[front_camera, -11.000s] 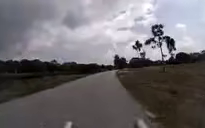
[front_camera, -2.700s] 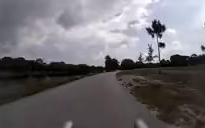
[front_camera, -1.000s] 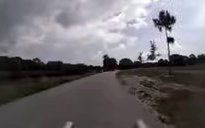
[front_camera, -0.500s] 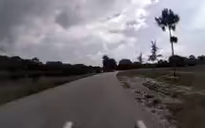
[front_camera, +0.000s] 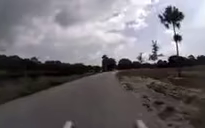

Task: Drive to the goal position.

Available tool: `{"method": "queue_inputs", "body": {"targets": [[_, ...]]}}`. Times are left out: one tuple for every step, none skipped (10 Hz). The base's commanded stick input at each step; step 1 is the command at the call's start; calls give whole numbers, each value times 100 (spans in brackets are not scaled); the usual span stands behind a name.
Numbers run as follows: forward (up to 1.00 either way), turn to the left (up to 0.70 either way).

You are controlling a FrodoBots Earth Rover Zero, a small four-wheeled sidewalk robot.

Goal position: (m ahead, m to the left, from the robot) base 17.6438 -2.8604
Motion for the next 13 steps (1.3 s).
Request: {"method": "queue_inputs", "body": {"targets": [[85,0],[85,0],[85,0],[85,0],[85,0],[85,0],[85,0],[85,0],[85,0],[85,0],[85,0],[85,0],[85,0]]}}
